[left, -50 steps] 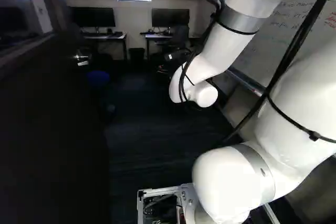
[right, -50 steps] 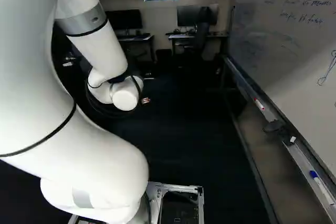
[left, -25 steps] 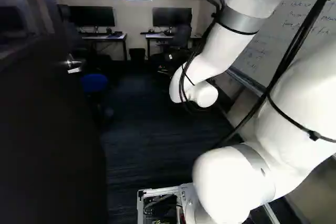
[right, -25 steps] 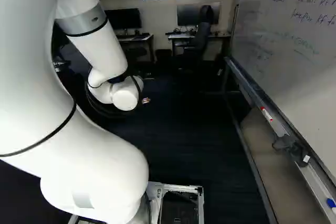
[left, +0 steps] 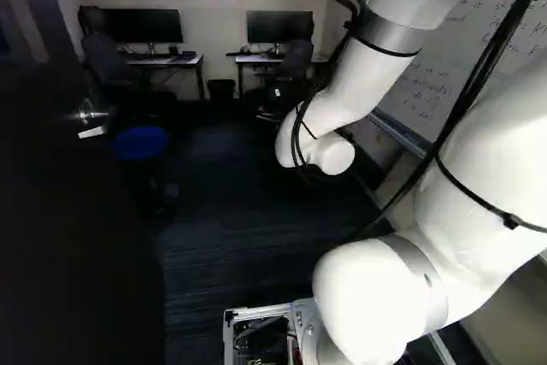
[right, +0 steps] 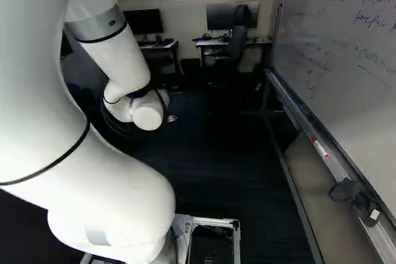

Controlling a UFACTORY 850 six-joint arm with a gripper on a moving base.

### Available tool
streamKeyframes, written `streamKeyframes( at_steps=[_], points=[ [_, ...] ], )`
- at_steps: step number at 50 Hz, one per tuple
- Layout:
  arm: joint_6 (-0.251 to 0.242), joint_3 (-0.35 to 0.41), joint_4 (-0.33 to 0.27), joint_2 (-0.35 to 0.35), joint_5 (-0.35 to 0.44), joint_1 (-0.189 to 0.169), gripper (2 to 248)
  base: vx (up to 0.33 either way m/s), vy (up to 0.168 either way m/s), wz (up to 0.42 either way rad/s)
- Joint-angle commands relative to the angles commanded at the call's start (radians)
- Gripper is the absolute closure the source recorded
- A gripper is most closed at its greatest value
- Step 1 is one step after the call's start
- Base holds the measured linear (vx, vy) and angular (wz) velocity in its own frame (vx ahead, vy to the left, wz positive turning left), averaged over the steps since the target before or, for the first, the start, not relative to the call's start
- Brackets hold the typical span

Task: Open the door and move inside

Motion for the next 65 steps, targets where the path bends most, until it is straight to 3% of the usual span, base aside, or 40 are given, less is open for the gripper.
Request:
streamKeyframes(
  at_steps=[45,65],
  points=[
    [0.000,0.000,0.000,0.000,0.000,0.000,3,0.193,-0.012,-0.019],
    [0.000,0.000,0.000,0.000,0.000,0.000,3,0.047,0.001,-0.005]
  ],
)
